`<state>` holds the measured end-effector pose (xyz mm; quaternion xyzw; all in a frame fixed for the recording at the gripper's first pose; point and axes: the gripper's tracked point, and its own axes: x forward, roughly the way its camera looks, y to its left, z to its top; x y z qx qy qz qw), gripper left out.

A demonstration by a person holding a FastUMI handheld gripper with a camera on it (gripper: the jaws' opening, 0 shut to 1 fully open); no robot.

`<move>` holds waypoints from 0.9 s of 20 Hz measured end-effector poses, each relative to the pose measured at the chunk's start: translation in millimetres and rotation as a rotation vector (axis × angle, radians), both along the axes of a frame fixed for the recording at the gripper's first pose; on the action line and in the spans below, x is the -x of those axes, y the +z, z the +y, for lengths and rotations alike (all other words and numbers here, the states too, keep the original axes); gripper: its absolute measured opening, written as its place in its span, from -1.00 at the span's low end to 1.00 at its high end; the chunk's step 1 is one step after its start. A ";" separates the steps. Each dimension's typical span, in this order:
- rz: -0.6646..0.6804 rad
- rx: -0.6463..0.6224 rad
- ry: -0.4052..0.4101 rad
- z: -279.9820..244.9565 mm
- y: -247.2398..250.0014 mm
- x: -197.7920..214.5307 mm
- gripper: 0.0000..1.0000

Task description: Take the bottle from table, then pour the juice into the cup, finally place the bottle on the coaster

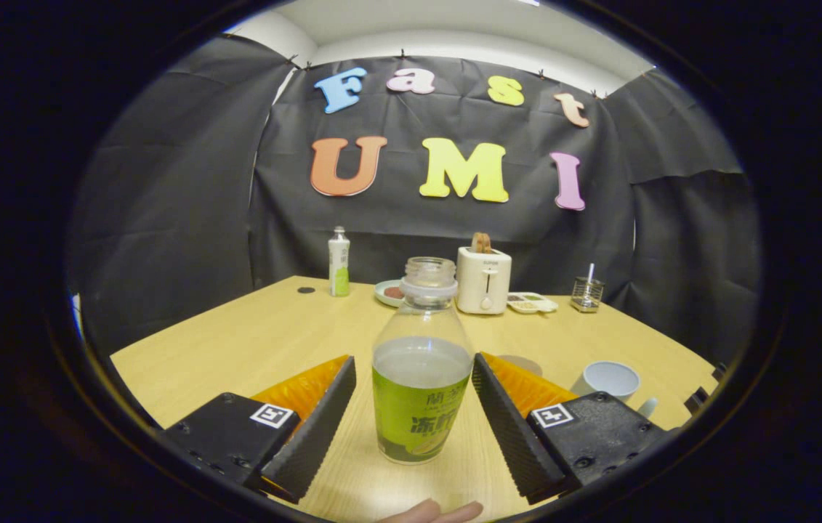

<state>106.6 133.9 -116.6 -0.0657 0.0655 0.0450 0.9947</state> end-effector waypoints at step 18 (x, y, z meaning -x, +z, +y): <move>-0.012 -0.064 -0.020 -20.6 20.4 20.6 0.61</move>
